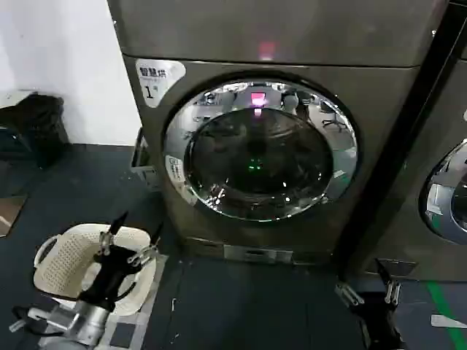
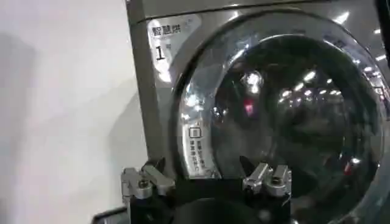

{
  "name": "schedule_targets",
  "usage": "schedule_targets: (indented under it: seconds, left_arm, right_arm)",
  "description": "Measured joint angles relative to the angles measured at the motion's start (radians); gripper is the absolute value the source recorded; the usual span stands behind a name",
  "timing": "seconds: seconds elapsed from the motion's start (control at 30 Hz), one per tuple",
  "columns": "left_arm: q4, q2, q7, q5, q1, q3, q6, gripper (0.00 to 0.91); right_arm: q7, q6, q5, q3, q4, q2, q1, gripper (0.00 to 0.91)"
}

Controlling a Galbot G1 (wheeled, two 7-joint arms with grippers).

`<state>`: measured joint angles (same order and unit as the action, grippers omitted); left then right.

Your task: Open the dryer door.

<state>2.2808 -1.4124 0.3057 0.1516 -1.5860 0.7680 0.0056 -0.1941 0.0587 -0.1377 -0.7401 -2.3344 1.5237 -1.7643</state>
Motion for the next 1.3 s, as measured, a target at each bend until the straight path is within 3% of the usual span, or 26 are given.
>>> schedule_targets:
  seconds: [0.3, 0.53, 0.67, 0.87, 1.3]
  left_arm:
    - [-0.004, 0.017, 0.002, 0.044, -0.009, 0.003, -0.001, 0.907]
    - [0.001, 0.036, -0.004, 0.064, -0.025, 0.01, -0.005, 0.907]
    - [0.003, 0.044, -0.01, 0.078, -0.023, 0.014, -0.002, 0.907]
    - [0.009, 0.037, -0.004, 0.077, -0.037, 0.024, -0.005, 0.907]
    - [0.036, 0.044, 0.008, 0.072, -0.045, 0.021, -0.003, 0.907]
  right_arm:
    - [-0.149, 0.113, -0.195, 0.031, -0.002, -0.211, 0.111, 0.907]
    - [-0.187, 0.132, -0.308, 0.11, 0.077, -0.417, 0.296, 0.907]
    - [-0.199, 0.128, -0.318, 0.186, 0.135, -0.49, 0.408, 0.907]
    - [-0.205, 0.127, -0.314, 0.345, 0.22, -0.514, 0.555, 0.907]
    - [-0.208, 0.128, -0.318, 0.603, 0.358, -0.474, 0.834, 0.907]
